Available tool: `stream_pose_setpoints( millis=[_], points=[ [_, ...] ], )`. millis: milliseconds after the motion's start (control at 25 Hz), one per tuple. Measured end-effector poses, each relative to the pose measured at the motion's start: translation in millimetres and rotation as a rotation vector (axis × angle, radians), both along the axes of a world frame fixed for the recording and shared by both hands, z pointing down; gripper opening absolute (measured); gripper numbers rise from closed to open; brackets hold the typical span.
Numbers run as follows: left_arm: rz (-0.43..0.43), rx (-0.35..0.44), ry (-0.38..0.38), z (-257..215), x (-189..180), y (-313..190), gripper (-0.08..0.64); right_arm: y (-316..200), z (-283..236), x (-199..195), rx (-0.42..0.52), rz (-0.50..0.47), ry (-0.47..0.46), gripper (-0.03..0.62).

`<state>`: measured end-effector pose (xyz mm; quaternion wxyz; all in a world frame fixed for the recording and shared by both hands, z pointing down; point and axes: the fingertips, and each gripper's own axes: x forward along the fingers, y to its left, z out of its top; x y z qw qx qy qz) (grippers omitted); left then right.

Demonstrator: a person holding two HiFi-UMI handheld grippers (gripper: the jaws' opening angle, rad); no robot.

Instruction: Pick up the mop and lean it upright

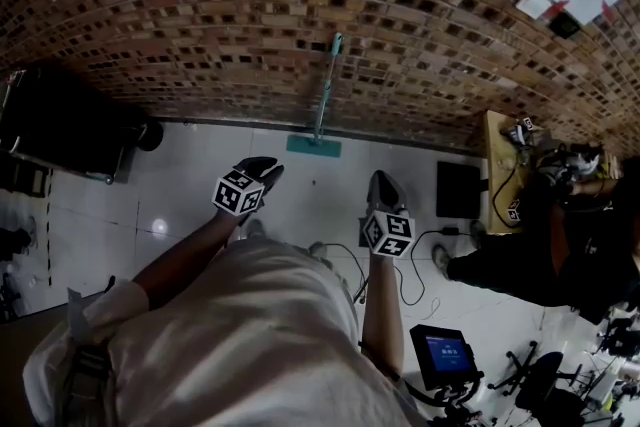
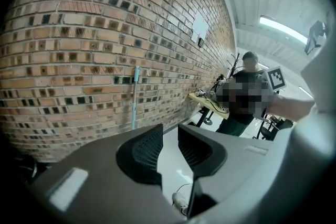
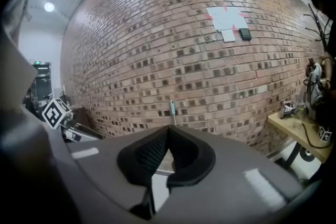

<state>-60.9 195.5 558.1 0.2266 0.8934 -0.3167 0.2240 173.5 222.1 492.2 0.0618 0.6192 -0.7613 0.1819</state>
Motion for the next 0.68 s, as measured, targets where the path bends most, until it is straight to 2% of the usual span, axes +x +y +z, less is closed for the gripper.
stream_pose_setpoints(
  millis=[240, 680],
  points=[
    [0.006, -0.039, -0.018, 18.1, -1.9, 12.8, 0.110, 7.9, 15.6, 3.0, -0.027, 0.048, 0.029, 0.000],
    [0.017, -0.052, -0.048, 32.4, -4.7, 5.8, 0.109, 14.8, 20.0, 5.9, -0.044, 0.051, 0.038, 0.000]
  ],
)
